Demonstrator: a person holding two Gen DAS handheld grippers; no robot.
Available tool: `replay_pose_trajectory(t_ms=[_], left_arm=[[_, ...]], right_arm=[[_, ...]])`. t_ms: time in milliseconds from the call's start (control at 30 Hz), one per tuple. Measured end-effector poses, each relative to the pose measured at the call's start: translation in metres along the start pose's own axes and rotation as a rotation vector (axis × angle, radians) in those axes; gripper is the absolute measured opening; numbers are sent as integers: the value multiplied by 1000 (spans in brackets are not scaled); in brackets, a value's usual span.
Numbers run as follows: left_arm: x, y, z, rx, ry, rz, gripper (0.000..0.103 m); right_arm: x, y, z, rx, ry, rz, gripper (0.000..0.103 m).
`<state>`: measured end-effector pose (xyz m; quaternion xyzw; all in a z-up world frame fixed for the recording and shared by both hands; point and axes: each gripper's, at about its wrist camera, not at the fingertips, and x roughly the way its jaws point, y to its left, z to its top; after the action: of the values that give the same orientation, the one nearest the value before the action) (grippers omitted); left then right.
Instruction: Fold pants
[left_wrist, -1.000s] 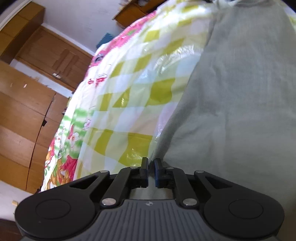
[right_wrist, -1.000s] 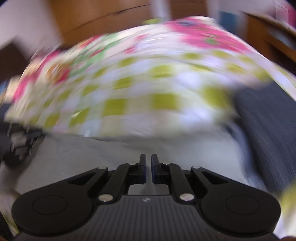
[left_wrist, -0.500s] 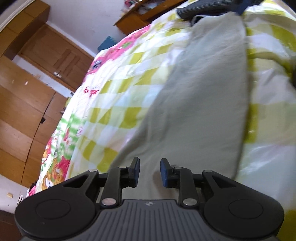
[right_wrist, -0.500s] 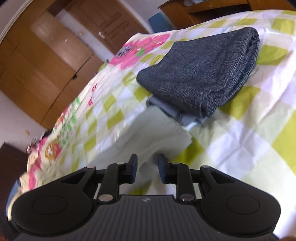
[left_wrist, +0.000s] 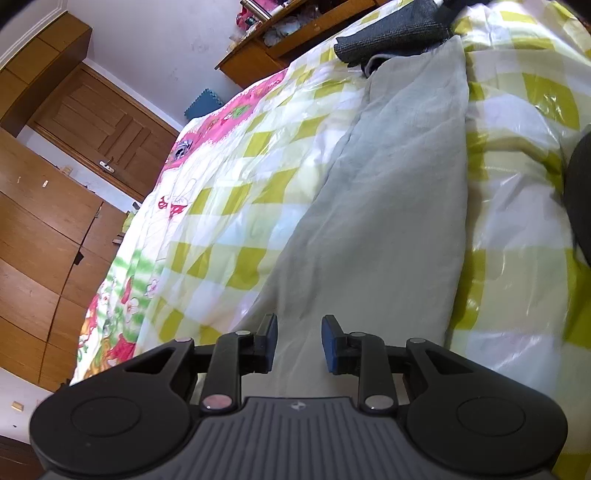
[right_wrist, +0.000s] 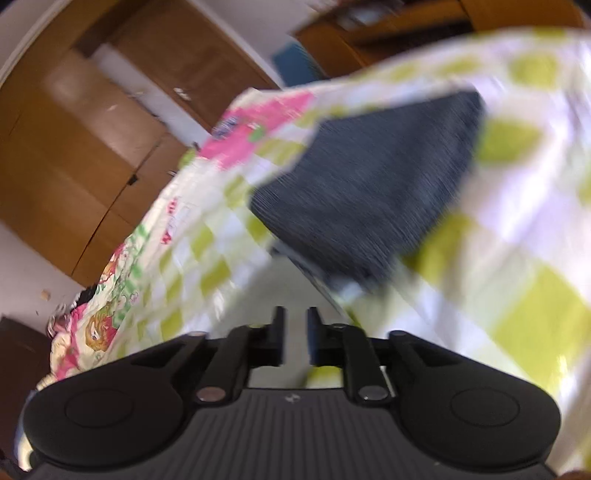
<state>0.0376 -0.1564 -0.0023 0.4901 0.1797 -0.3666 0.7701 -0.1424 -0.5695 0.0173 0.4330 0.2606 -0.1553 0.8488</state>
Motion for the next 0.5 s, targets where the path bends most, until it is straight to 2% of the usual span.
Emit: replay_pose_trajectory(t_ms=[67, 167, 233, 267, 500], left_arm=[[2, -4, 2, -3, -8, -13, 41], [2, -10, 6, 4, -17, -25, 41], [0, -11, 7, 7, -21, -31, 42], [-1, -12, 7, 6, -20, -32, 42], [1, -9, 5, 5, -14, -29, 42]], right_arm=[[5, -10, -7, 53, 18, -7, 32], [20, -16, -7, 108, 24, 33, 32], [29, -14, -5, 118, 24, 54, 22], [31, -10, -3, 111, 23, 65, 3], [25, 36, 25, 11, -37, 208, 4]])
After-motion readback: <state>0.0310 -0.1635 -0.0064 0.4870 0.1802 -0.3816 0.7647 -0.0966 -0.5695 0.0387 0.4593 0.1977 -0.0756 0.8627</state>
